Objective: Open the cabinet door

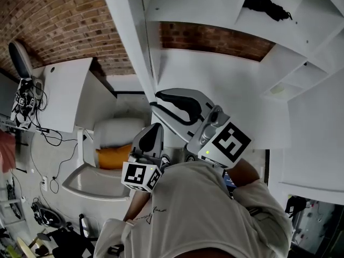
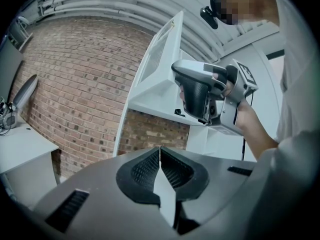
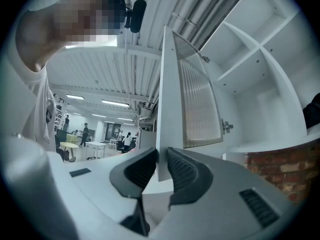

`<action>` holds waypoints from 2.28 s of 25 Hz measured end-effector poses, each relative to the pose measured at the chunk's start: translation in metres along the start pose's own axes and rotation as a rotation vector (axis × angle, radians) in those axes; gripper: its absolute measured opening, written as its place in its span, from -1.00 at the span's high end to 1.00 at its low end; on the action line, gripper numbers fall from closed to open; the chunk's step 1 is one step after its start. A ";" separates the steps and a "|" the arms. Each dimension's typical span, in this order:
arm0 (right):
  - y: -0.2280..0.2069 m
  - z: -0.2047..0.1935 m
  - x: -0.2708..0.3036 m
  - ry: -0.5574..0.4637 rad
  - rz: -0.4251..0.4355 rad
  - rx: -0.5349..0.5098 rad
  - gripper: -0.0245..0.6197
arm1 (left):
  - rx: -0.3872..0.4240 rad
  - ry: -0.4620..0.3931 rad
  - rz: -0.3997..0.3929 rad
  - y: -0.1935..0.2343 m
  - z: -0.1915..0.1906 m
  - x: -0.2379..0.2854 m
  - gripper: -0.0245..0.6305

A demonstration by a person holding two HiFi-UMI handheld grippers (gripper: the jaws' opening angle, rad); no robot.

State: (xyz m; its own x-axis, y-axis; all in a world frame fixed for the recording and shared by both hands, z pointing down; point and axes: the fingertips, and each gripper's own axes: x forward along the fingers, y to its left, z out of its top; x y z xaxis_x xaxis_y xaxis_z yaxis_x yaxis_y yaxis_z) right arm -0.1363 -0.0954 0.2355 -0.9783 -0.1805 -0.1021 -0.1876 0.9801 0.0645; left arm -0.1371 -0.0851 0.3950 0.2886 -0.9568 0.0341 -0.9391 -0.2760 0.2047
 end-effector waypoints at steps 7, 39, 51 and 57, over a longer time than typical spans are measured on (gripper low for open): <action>0.009 -0.001 0.014 -0.001 0.038 -0.004 0.69 | -0.004 -0.019 0.023 0.011 0.007 -0.008 0.86; 0.025 -0.004 0.047 0.020 0.114 0.031 0.73 | -0.018 -0.032 0.069 0.033 0.009 -0.015 0.86; 0.028 -0.008 0.046 0.050 0.122 0.037 0.83 | -0.034 -0.015 0.053 0.034 0.003 -0.009 0.86; 0.018 -0.010 0.040 0.052 0.089 0.038 0.84 | -0.031 0.003 0.039 0.032 0.000 -0.003 0.86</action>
State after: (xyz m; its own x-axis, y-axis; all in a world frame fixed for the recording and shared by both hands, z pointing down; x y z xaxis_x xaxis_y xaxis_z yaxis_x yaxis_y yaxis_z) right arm -0.1799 -0.0861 0.2428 -0.9944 -0.0953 -0.0455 -0.0968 0.9947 0.0337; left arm -0.1681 -0.0907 0.4019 0.2529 -0.9664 0.0452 -0.9433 -0.2359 0.2334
